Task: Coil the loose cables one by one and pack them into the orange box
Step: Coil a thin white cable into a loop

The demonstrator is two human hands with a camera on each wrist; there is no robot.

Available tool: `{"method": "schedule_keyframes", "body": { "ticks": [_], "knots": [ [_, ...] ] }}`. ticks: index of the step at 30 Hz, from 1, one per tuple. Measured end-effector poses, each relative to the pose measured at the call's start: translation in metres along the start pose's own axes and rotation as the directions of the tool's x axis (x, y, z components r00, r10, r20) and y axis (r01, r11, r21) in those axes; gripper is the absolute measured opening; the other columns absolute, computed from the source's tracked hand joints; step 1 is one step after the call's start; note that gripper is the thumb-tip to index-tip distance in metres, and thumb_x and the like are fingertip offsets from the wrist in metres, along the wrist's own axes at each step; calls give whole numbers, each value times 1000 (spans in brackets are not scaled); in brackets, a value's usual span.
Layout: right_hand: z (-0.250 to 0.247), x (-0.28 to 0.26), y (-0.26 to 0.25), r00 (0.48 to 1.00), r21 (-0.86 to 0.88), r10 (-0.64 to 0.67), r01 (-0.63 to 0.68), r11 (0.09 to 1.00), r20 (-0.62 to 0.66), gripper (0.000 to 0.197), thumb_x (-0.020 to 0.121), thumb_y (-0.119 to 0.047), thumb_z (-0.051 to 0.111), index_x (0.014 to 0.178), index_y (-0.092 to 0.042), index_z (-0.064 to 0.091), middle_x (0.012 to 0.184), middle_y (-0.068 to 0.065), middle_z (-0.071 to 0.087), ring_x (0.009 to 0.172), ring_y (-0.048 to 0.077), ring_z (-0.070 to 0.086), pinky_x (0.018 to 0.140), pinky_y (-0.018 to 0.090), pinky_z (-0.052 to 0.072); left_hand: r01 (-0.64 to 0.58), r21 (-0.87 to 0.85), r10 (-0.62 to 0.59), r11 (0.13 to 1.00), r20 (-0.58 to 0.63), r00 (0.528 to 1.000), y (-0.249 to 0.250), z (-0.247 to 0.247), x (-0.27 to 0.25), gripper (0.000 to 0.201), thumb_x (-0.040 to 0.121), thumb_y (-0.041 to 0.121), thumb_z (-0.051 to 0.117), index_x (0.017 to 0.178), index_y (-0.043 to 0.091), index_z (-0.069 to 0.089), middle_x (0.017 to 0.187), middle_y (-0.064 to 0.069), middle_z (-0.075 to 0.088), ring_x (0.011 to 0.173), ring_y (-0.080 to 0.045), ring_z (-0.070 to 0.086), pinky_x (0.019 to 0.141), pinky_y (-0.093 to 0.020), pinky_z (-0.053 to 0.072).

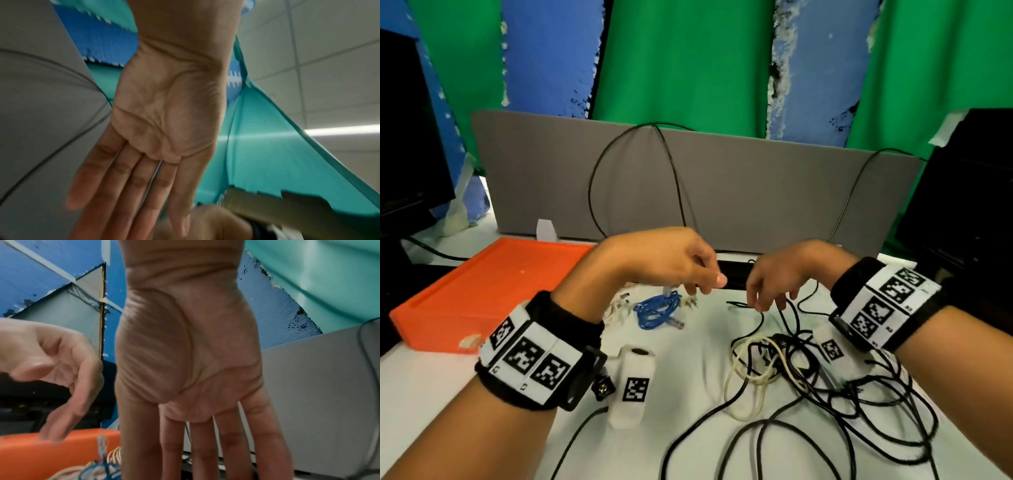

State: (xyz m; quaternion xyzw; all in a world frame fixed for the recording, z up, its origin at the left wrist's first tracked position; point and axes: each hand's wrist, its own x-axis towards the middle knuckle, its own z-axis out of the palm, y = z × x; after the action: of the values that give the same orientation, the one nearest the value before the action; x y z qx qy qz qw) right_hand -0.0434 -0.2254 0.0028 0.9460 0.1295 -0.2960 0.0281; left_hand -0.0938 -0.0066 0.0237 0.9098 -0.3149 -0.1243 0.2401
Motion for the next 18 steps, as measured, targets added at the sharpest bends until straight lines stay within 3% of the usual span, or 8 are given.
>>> {"method": "schedule_keyframes", "body": {
  "ticks": [3, 5, 7, 9, 11, 13, 15, 18],
  "knots": [
    [15, -5, 6, 996, -41, 13, -9, 999, 90, 34, 92, -23, 70, 125, -28, 64, 112, -1, 68, 94, 17, 66, 85, 33, 55, -18, 90, 1, 996, 184, 983, 16, 38, 26, 25, 91, 46, 64, 105, 26, 71, 94, 9, 74, 82, -7, 72, 78, -32, 58],
    [23, -6, 10, 997, -61, 6, -1, 998, 71, 36, 91, -23, 70, 127, -29, 64, 107, -3, 67, 94, 17, 64, 91, 36, 53, -38, 194, -21, 980, 291, 957, 25, 65, 42, 25, 89, 46, 66, 109, 31, 68, 92, 8, 73, 81, -11, 72, 78, -37, 60],
    [25, -8, 13, 1000, -71, -11, 13, 997, 28, 33, 91, -24, 69, 123, -30, 66, 108, -3, 70, 99, 17, 66, 97, 40, 54, -89, 255, -4, 963, 342, 940, 30, 82, 53, 18, 89, 34, 68, 106, 28, 67, 91, 6, 73, 81, -15, 71, 77, -38, 59],
    [24, -17, 18, 998, -64, -44, 42, 997, -33, 25, 92, -20, 65, 115, -29, 69, 100, -7, 71, 95, 13, 66, 94, 37, 53, -116, 201, 47, 973, 319, 947, 34, 84, 60, 9, 92, 18, 63, 100, 22, 67, 90, 2, 75, 77, -14, 72, 70, -31, 57],
    [20, -31, 22, 986, 28, -96, 101, 994, -134, 25, 92, -8, 55, 97, -27, 70, 86, -11, 69, 83, 9, 65, 84, 29, 52, -125, 45, 111, 991, 232, 966, 37, 74, 61, 8, 97, 14, 58, 98, 14, 66, 84, -3, 76, 71, -17, 73, 66, -29, 56],
    [18, -46, 28, 954, 242, -155, 219, 945, -258, 31, 92, 0, 44, 92, -19, 69, 91, 0, 75, 85, 17, 71, 84, 30, 55, -147, -160, 162, 976, 87, 983, 40, 60, 58, 13, 100, 16, 55, 95, 9, 64, 73, -7, 72, 66, -23, 72, 67, -35, 58],
    [17, -61, 38, 901, 499, -208, 389, 774, -381, 31, 93, -3, 42, 100, -5, 72, 100, 16, 76, 94, 30, 74, 95, 42, 55, -199, -342, 175, 919, -100, 979, 46, 49, 54, 17, 102, 17, 51, 94, 9, 63, 63, -8, 64, 57, -26, 67, 62, -39, 58],
    [13, -81, 46, 815, 745, -308, 576, 336, -491, 37, 99, -26, 39, 111, -9, 69, 98, 29, 72, 94, 43, 70, 93, 46, 54, -324, -464, 134, 825, -397, 908, 55, 38, 55, 18, 103, 20, 49, 93, 12, 62, 52, -4, 51, 39, -22, 49, 43, -28, 44]
  ]
}}
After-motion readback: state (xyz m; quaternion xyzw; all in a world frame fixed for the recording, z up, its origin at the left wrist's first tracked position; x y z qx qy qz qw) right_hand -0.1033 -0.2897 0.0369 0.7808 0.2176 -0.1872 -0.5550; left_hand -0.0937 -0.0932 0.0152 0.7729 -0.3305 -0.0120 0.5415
